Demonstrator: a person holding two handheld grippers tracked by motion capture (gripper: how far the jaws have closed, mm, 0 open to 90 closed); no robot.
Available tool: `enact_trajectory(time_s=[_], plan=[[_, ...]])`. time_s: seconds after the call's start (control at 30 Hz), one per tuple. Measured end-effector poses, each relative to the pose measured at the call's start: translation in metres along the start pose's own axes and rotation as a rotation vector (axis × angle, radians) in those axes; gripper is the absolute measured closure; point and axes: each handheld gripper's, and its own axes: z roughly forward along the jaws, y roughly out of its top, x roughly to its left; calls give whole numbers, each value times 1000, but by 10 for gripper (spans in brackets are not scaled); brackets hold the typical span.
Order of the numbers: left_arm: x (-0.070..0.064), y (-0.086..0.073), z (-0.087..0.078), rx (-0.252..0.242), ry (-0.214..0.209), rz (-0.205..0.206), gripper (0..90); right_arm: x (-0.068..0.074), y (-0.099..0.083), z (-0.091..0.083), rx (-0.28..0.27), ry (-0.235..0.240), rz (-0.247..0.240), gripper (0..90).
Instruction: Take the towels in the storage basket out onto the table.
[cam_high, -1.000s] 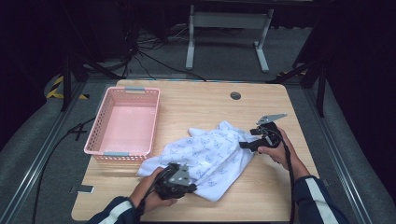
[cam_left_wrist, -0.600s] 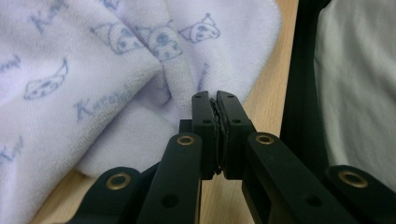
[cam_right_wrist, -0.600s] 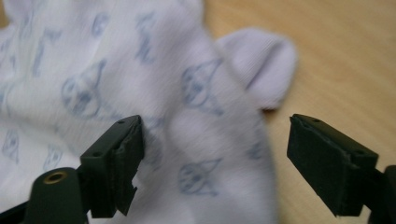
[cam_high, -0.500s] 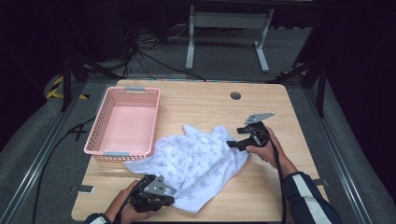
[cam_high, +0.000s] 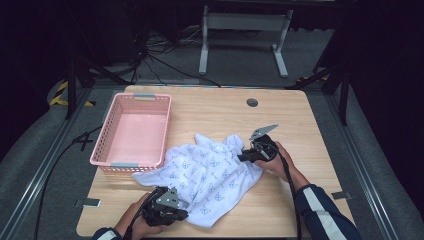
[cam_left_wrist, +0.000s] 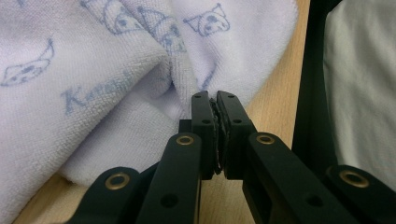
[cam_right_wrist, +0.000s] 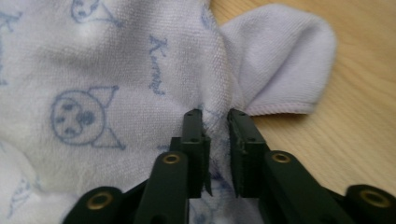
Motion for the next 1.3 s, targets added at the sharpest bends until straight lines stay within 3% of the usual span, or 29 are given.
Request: enact_trajectory(time_s=[0.1, 0.13, 0.17, 0.2, 0.23, 0.33, 0.4, 0.43, 0.53, 0.7, 0.77, 0.83, 0.9, 1.0, 1.03, 1.2, 1.3], plan=[[1, 1, -1, 5, 5, 8, 866, 0, 0, -11, -22, -34, 3, 804], [2, 0, -2, 2, 11, -5, 866, 1, 0, -23, -41, -93, -5, 806], [3, 1, -2, -17, 14, -9, 866, 1, 0, -23, -41, -93, -5, 806], [5, 1, -3, -28, 10, -20, 866, 2, 1, -29, -57, -128, -9, 805], [6, 1, -3, -24, 13, -19, 867, 7, 3, -40, -90, -168, -34, 806], [4, 2, -2, -9, 7, -10, 861, 25, 12, -54, -166, -202, -100, 808], [5, 2, -2, -25, 19, -5, 858, 50, 20, -57, -181, -155, -189, 807], [4, 2, -4, -27, 12, -21, 852, 63, 22, -56, -179, -128, -228, 808], [5, 0, -9, -54, 31, -42, 805, 101, 25, -45, -136, -46, -348, 806], [4, -2, -22, -109, 75, -35, 717, 136, 16, -22, -67, 57, -423, 801], [3, -2, -25, -123, 86, -46, 640, 144, 11, -13, -39, 81, -426, 800], [6, 0, -25, -162, 150, -68, 596, 150, 5, -6, -23, 93, -434, 796], [8, 2, -21, -195, 169, -98, 562, 153, 2, -1, -8, 109, -428, 793], [13, 4, -16, -194, 183, -107, 537, 155, -3, 6, -2, 125, -414, 789], [17, 5, -10, -185, 183, -114, 531, 157, -9, 11, -4, 139, -411, 746], [20, 6, 5, -93, 203, -121, 526, 155, -9, -5, -50, 158, -386, 559], [22, 5, 6, -96, 201, -129, 539, 147, -7, -25, -94, 144, -361, 491]])
